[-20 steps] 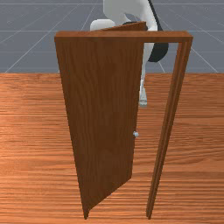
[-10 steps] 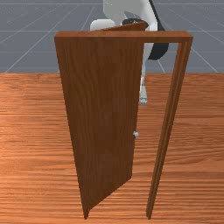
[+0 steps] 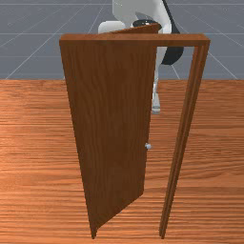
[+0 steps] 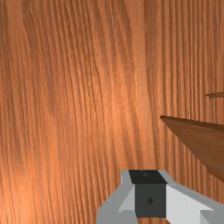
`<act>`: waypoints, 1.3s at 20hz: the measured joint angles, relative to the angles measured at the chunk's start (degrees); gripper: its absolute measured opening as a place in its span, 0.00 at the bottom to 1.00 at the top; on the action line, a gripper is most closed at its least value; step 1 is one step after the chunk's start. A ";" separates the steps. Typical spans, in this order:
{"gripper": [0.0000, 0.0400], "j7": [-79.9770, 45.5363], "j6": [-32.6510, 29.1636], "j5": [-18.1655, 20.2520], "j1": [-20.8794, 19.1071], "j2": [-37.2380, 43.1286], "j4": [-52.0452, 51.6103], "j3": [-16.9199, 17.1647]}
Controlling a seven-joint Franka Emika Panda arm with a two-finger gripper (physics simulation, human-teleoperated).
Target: Close the door
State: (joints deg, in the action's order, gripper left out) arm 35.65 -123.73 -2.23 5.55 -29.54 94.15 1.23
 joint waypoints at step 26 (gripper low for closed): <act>0.00 2.29 -5.82 -0.05 -1.78 11.99 17.73 1.21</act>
State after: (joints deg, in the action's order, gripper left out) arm 37.94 -129.54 -2.28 3.77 -17.56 111.88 2.44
